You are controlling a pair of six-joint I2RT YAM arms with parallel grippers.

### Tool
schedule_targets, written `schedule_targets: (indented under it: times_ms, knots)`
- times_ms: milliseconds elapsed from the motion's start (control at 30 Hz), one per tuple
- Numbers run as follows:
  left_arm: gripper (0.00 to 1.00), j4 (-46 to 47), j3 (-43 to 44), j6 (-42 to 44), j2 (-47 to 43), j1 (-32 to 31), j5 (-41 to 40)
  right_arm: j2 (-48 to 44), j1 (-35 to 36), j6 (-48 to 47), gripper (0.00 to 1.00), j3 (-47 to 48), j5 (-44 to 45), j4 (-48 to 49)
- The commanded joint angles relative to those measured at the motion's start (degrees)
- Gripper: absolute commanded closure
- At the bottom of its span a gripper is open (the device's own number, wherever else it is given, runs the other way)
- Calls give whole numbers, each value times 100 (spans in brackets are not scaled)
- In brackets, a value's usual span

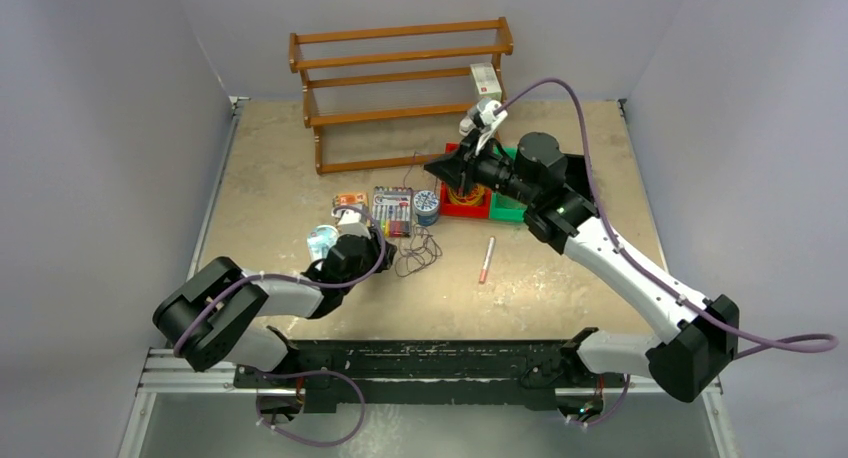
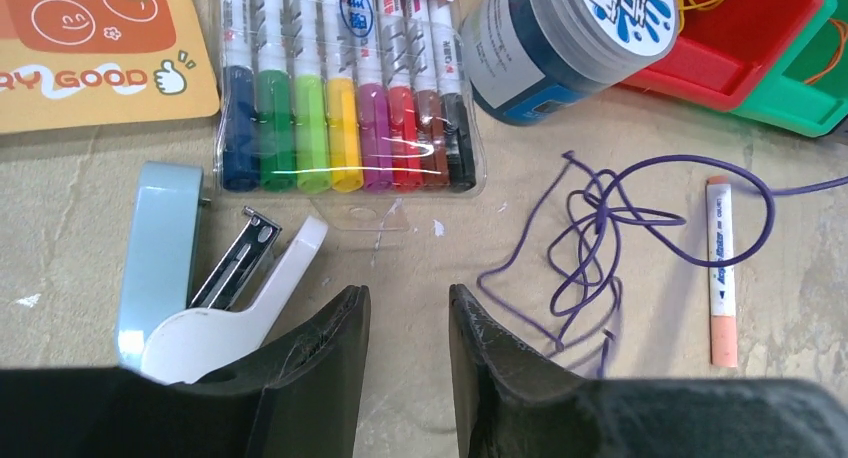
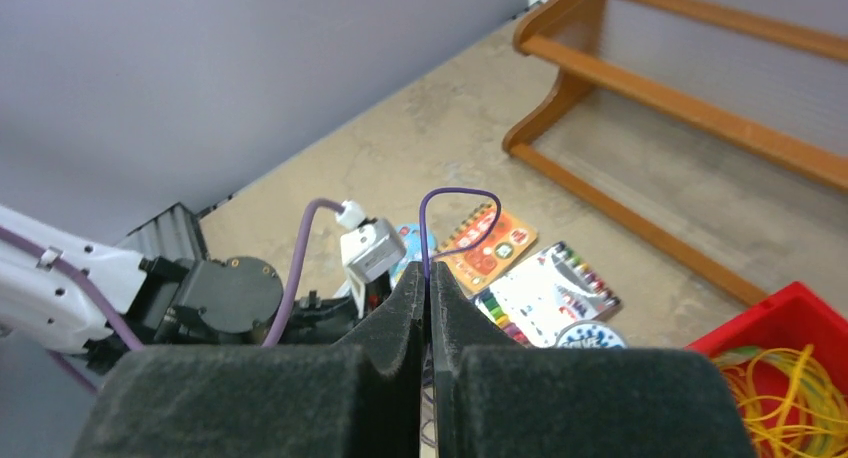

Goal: Untangle the cables

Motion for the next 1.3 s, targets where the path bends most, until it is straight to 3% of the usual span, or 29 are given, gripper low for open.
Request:
schedule_targets:
  times_ms: [0, 167, 400, 567, 900, 1267]
  knots:
    - [66, 195, -74, -78, -49, 30, -45, -211, -18, -320, 100, 525, 749, -192]
    - [66, 143, -165, -123, -290, 28, -33, -286, -18, -479, 100, 711, 1050, -273]
    - [51, -763, -146, -28, -1714, 30, -413, -166, -15, -486, 100, 853, 1073, -373]
    - [43, -984, -47, 371, -2368, 29, -152, -172, -12, -415, 100, 834, 1037, -274]
    - [41, -13, 289, 835, -1600, 17, 1256, -101, -11, -353, 100, 977, 886, -218]
    - [41, 206, 1162, 1604, -328, 9, 820, -137, -16, -279, 100, 1040, 627, -235]
